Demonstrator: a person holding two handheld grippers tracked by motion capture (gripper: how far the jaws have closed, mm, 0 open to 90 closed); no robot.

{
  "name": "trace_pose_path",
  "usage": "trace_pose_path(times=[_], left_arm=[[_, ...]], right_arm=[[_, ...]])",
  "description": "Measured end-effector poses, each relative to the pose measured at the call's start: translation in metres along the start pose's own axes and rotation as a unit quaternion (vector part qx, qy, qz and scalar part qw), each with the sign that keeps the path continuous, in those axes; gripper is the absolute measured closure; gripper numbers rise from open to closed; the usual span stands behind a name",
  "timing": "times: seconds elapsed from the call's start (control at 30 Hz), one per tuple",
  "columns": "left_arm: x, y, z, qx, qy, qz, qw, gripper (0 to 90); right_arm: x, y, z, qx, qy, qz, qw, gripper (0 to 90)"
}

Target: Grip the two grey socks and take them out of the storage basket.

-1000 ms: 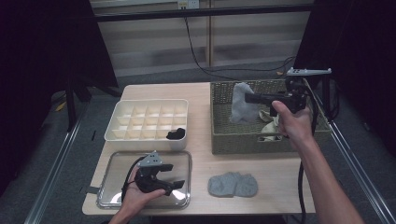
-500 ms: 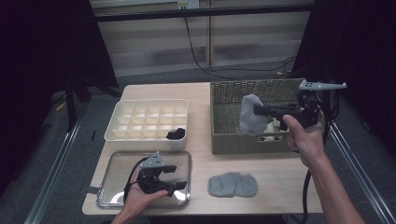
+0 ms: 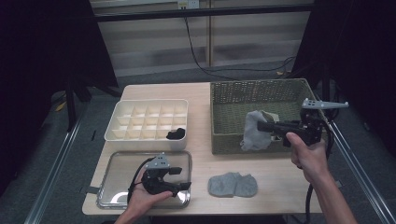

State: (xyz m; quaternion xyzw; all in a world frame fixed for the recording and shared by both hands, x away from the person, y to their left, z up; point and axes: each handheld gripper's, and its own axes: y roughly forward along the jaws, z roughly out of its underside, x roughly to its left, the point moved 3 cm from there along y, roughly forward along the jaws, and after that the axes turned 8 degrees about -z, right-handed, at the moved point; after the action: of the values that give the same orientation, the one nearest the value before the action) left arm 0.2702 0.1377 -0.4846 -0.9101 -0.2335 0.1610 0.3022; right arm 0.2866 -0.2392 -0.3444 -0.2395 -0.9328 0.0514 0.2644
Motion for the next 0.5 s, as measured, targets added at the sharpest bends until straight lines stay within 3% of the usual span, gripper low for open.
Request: trace_pose_path(times=[0.5], left_arm=[[-0.017, 0.021, -0.011, 0.007, 0.033, 0.028, 0.9990, 51.3]], right_arm=[[-0.014, -0.004, 0.038, 0.006, 0.032, 0.010, 0.9994, 84.3]])
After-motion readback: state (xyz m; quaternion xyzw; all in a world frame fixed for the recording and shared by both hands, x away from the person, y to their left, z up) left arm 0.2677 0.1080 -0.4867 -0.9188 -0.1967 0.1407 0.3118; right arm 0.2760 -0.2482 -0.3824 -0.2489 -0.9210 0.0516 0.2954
